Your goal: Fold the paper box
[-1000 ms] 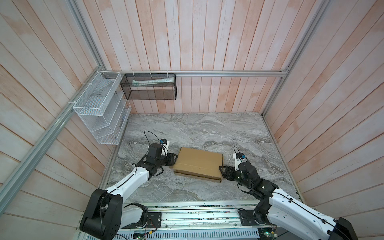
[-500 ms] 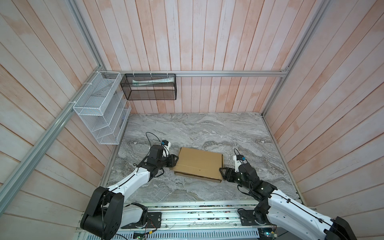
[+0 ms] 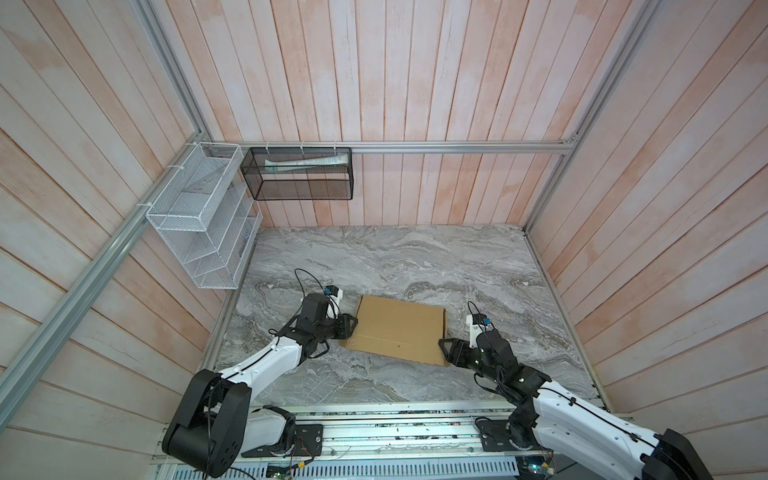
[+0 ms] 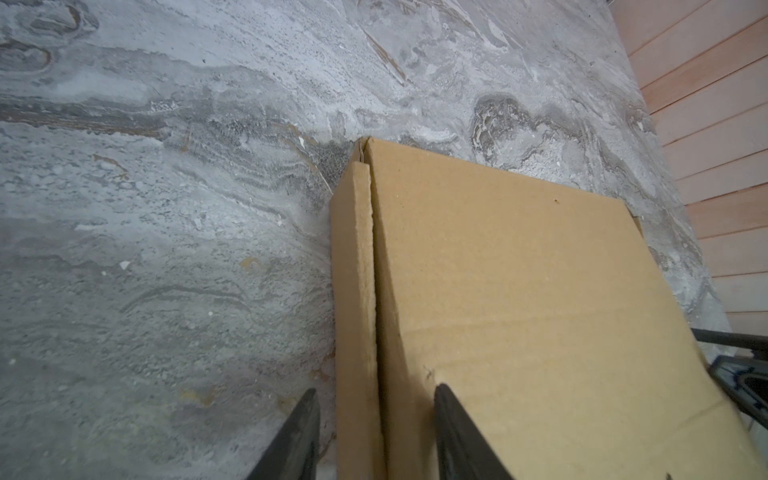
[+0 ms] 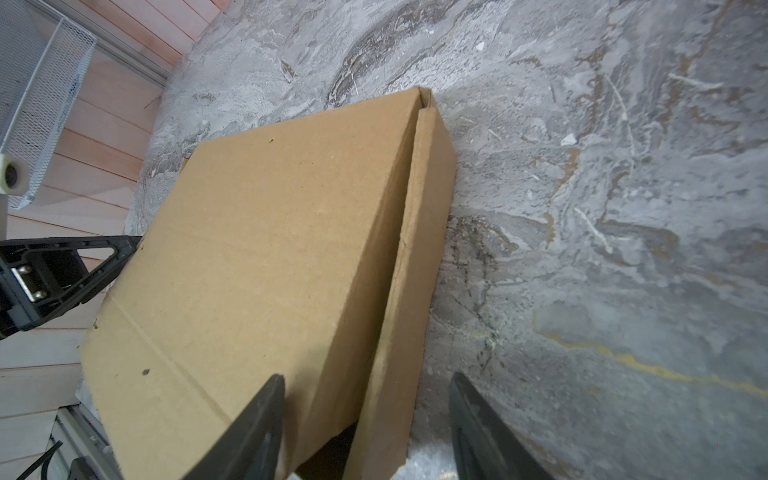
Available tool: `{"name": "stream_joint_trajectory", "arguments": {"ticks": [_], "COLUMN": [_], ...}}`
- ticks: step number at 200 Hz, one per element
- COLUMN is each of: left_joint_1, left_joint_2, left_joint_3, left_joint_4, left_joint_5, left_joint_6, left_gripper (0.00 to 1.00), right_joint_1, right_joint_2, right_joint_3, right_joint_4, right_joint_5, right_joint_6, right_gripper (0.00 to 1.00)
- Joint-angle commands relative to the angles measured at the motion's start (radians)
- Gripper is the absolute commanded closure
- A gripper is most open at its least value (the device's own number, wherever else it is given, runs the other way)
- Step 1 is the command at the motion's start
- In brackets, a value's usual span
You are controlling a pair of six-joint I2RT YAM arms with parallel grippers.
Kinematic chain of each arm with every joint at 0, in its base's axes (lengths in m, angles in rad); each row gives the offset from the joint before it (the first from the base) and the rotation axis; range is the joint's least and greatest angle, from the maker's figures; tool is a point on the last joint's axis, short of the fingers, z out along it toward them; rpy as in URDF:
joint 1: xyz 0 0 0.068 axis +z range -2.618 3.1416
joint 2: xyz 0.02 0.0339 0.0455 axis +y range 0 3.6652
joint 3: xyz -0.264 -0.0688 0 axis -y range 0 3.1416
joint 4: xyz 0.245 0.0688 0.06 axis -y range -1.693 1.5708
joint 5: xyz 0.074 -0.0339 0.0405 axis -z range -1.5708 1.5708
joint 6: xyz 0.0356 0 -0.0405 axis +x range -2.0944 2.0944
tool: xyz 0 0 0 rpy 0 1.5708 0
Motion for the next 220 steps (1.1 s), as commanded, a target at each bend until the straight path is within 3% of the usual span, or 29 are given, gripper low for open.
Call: {"name": "stream_joint_trajectory", "arguments": {"ticks": [1, 77, 119, 220], "left_joint_1": [-0.006, -0.046, -0.070, -0.071], "left_joint_2": [0.031, 0.077, 0.083, 0.001], "left_joint_3": [-0.008, -0.005, 0.001, 0.135], "left_joint_4": [0.027, 0.048, 0.051, -0.129], "left_joint_5": [-0.012, -0.021, -0.032, -0.159], "left_joint_6": [-0.006, -0.016, -0.021, 0.049], "left_gripper": [0.55, 0.57, 0.57, 0.57], "right_joint_1": [-0.009, -0.016, -0.030, -0.088], "right_joint_2": [0.031, 0.134, 0.143, 0.176], "right_joint_3": [0.013, 0.031, 0.030, 0.031], "right_joint_4": [0.027, 0.094, 0.094, 0.110], "right_joint_5": [-0.018, -0.025, -0.020, -0.056], "right_joint_6": [-0.008, -0.030, -0.036, -0.088], "right_gripper": [0.38, 0.42, 0.55, 0.65]}}
